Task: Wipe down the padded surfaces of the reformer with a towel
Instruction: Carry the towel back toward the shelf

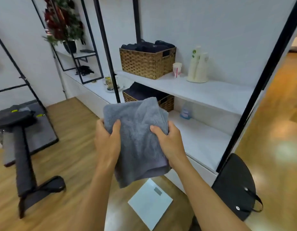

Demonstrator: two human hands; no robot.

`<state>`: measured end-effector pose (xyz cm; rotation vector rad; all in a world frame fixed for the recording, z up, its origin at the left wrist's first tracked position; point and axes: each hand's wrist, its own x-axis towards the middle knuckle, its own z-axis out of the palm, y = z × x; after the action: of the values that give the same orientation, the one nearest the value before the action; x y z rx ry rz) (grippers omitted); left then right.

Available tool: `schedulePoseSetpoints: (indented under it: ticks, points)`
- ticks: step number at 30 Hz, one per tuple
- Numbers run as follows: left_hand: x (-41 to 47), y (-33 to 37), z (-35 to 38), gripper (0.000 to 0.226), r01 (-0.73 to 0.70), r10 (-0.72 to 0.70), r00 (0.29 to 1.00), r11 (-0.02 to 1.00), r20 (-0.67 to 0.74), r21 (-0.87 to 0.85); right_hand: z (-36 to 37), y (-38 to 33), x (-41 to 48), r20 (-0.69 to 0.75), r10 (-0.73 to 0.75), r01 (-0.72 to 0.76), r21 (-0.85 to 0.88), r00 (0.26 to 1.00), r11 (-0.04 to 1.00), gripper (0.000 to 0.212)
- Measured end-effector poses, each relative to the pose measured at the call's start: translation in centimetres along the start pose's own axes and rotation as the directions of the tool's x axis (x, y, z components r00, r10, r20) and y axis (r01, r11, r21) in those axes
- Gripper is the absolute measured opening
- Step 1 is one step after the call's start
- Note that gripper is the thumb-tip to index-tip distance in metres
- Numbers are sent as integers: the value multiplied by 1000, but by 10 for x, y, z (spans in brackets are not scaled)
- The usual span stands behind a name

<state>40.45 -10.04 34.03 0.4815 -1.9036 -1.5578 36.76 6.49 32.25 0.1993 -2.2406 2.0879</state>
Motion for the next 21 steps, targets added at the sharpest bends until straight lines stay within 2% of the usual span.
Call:
schedulePoseSetpoints:
  ticks: [4,7,9,14,17,21]
  points:
    - [62,-39,39,13,-2,0,994,1000,110,12,14,31,50,-93,71,-71,11,993,997,32]
    - [92,-63,73,20,10,-20,972,999,232,44,11,49,73,-174,167,-170,1,970,986,47]
    - [111,-76,99,22,35,-47,947,999,317,41,7,61,88,-254,205,-209,12,945,978,42]
    - [146,-106,170,20,29,-38,866,999,499,26,-1,88,124,-460,249,-256,48,852,966,32]
    - [158,-123,199,20,57,-45,786,998,616,-1,-2,102,136,-571,246,-269,45,783,962,29]
    - [168,-147,228,19,57,-17,707,998,707,-33,0,125,144,-661,271,-288,86,700,954,26]
